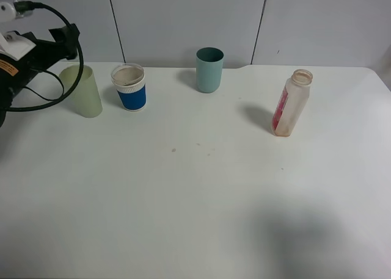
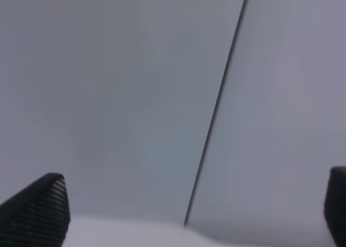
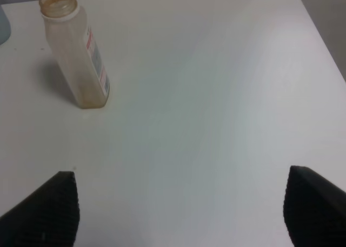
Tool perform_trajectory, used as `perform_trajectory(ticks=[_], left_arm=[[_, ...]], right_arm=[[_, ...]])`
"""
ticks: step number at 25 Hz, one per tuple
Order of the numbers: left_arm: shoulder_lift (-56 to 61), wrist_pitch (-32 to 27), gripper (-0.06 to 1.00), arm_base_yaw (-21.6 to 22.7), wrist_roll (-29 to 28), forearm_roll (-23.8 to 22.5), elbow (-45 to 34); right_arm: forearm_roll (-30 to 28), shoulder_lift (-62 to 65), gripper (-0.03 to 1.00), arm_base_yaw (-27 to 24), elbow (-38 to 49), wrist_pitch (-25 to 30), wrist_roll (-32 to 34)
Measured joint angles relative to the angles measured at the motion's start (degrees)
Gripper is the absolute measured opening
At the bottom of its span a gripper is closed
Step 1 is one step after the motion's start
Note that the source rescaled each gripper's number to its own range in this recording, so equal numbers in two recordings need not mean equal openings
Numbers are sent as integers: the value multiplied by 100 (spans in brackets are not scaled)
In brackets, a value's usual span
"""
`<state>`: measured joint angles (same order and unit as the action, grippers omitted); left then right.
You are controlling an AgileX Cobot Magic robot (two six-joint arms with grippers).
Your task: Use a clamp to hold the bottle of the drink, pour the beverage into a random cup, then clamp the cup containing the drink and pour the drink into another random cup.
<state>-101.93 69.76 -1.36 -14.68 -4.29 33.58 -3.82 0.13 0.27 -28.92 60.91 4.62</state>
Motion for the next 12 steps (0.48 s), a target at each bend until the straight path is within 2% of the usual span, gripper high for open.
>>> perform_trajectory(ticks=[8, 12], left_arm=[[1265, -5, 97, 0, 21, 44, -434], [1877, -5, 97, 0, 209, 83, -737]], right_arm=[[0, 0, 60, 0, 0, 0, 0], [0, 0, 60, 0, 0, 0, 0]])
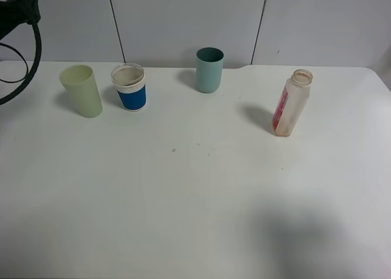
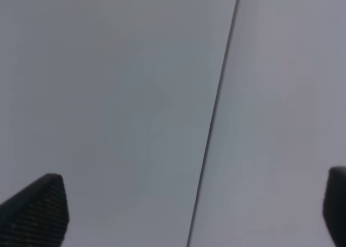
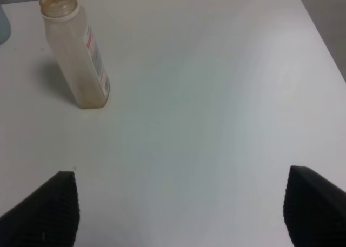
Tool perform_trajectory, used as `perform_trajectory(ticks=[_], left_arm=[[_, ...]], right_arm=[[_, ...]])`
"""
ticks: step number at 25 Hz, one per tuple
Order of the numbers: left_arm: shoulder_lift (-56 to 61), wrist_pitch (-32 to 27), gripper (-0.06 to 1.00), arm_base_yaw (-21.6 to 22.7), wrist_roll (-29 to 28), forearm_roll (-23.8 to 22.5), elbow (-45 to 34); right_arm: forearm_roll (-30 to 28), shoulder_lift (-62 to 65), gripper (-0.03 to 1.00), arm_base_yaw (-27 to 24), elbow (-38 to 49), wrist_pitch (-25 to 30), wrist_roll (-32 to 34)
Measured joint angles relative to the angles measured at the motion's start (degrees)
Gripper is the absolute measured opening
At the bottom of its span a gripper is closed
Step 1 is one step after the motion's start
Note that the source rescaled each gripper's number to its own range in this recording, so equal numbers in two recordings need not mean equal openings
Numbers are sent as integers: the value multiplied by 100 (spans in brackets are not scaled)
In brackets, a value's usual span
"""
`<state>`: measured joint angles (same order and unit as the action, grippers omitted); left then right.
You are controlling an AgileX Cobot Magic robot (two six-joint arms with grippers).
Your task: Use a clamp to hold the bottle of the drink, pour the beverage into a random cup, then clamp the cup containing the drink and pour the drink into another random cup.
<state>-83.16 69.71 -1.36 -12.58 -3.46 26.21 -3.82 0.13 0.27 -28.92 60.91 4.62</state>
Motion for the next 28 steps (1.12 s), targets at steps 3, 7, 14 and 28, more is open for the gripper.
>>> perform_trajectory(ticks=[3, 7, 14, 28], left_arm=[[360, 0, 97, 0, 133, 16, -216], [856, -224, 97, 0, 151, 28, -412], [1928, -1250, 97, 0, 78, 22, -418], [4208, -4397, 97, 0, 67, -78, -420]], right_arm=[[0, 0, 60, 0, 0, 0, 0], [0, 0, 60, 0, 0, 0, 0], [0, 0, 60, 0, 0, 0, 0], [0, 0, 60, 0, 0, 0, 0]])
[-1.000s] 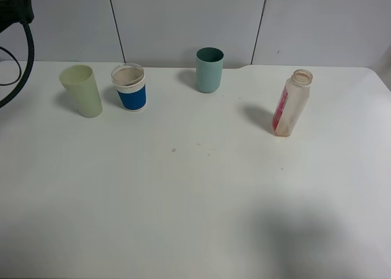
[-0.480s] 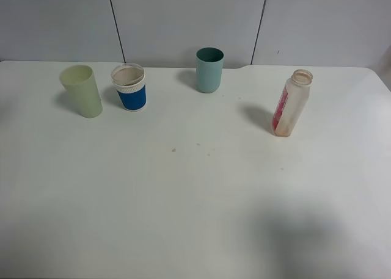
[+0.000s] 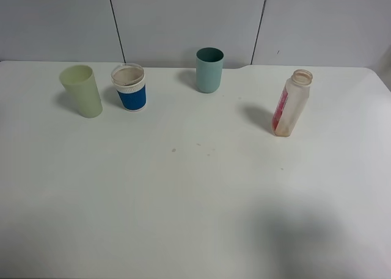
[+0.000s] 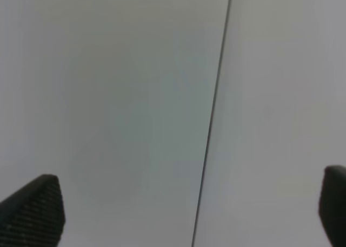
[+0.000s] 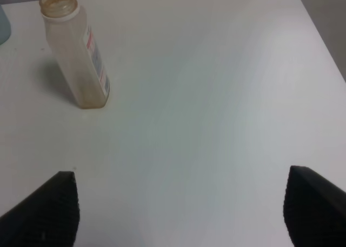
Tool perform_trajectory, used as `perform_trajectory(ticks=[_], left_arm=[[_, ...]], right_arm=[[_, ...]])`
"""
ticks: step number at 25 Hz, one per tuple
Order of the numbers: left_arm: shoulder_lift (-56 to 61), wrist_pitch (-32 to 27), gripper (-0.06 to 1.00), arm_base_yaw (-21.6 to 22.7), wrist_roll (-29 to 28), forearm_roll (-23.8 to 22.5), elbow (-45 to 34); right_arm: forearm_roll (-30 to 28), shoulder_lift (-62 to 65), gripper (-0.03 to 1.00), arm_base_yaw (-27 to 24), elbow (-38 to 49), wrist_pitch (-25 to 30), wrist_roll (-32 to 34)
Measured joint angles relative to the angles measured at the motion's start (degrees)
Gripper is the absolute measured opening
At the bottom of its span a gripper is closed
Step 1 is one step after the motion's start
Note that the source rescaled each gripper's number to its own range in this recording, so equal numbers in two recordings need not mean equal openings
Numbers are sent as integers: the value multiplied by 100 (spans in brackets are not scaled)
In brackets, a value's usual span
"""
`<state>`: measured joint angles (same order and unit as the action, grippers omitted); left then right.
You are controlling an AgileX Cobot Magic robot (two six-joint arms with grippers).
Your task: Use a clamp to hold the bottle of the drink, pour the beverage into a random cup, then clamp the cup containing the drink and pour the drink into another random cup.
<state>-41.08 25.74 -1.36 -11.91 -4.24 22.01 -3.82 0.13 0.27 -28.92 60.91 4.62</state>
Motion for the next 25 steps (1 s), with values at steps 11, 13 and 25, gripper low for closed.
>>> perform_trajectory(ticks=[11, 13, 25], left_arm=[[1715, -2333, 97, 0, 0, -16, 0], [1988, -2610, 97, 0, 0, -16, 0], [3099, -5526, 97, 0, 85, -11, 600]], right_arm=[[0, 0, 60, 0, 0, 0, 0], [0, 0, 60, 0, 0, 0, 0], [0, 0, 60, 0, 0, 0, 0]])
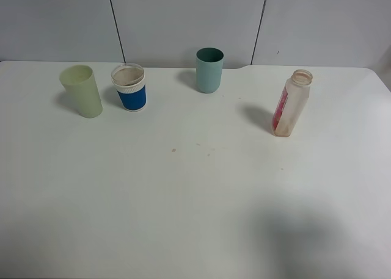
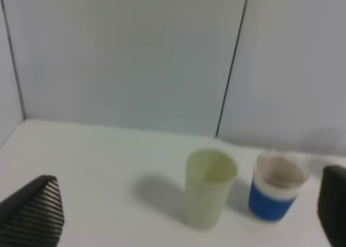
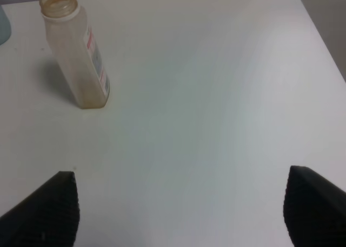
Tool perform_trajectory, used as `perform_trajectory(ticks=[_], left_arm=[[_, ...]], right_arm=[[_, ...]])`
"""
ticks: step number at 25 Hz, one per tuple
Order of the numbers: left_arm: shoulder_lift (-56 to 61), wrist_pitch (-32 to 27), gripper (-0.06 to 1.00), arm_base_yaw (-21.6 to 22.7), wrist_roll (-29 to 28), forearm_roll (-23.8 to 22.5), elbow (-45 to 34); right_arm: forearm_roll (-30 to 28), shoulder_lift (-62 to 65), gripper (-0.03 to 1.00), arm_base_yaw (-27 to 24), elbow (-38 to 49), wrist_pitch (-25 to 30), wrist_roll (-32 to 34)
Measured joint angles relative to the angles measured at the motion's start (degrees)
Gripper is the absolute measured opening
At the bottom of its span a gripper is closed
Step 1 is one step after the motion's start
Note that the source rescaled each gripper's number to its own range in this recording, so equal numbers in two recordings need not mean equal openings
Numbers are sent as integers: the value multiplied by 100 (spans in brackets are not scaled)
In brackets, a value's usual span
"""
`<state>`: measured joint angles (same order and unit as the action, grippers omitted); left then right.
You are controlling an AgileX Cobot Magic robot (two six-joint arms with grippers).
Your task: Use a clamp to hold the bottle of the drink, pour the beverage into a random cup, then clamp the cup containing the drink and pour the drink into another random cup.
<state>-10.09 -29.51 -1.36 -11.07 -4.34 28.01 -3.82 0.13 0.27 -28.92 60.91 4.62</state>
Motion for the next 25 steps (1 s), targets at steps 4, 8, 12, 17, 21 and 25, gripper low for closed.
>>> perform_trajectory(ticks=[4, 8, 12, 17, 21, 25], left_arm=[[244, -1051, 97, 0, 279, 0, 266], [447, -2001, 97, 0, 424, 5, 394], [580, -2709, 97, 0, 429, 80, 411], [580, -3028, 97, 0, 429, 100, 400], [606, -3076, 97, 0, 448, 120, 139], [626, -3073, 97, 0, 563, 204, 99]], right_arm=[[0, 0, 60, 0, 0, 0, 0], [0, 0, 60, 0, 0, 0, 0], [0, 0, 60, 0, 0, 0, 0], [0, 0, 60, 0, 0, 0, 0], [0, 0, 60, 0, 0, 0, 0], [0, 0, 60, 0, 0, 0, 0]])
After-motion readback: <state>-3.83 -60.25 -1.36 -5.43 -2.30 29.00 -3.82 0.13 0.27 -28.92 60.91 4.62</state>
